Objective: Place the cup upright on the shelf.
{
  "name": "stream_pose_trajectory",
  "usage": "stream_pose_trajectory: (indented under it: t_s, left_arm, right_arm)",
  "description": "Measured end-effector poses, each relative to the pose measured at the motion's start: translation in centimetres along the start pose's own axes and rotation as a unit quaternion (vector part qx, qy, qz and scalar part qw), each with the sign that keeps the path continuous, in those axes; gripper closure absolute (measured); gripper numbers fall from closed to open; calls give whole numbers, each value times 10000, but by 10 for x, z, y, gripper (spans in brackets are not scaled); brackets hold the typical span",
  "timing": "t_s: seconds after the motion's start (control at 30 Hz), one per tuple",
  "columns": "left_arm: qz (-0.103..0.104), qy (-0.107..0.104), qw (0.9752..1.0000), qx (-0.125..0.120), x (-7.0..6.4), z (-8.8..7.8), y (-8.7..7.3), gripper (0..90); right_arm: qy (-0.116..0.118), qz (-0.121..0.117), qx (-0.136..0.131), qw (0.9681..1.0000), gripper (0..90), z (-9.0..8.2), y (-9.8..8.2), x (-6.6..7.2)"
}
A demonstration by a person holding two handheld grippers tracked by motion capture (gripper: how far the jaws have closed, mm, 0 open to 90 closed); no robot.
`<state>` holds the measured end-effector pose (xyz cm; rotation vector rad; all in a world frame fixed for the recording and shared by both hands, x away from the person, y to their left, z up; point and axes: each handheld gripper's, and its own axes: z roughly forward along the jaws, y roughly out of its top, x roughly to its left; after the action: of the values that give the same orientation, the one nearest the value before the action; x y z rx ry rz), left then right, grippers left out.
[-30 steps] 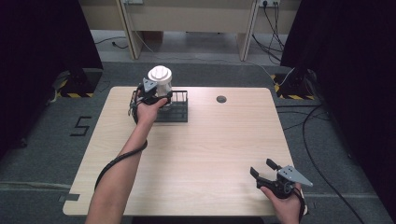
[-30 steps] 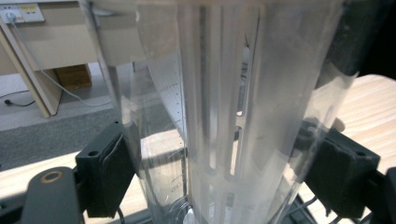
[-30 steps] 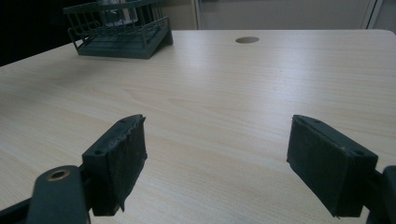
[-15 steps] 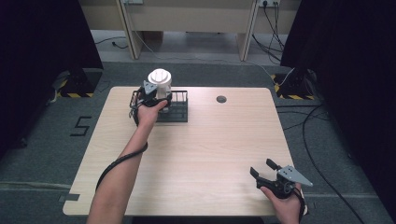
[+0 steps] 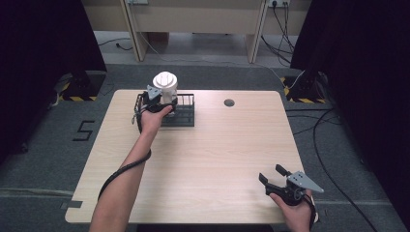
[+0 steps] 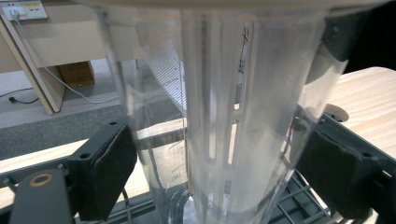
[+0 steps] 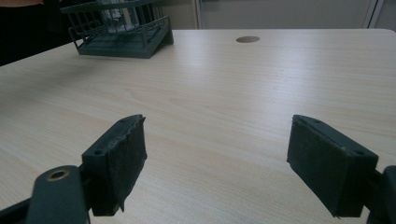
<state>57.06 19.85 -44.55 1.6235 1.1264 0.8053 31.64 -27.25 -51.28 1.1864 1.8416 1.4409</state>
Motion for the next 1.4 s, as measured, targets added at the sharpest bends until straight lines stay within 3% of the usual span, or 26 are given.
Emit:
stream_pose_trajectory:
  t_s: [1.1,1.4]
  left_arm:
    - [305,-48,9993,-229,1,-52,-2,145]
    - [311,-73,9992,-246,8,-71,-7,144]
  right_arm:
    - [-27,0,16,10000,200,0,0,0]
    - [-31,4,11,10000,200,0,0,1]
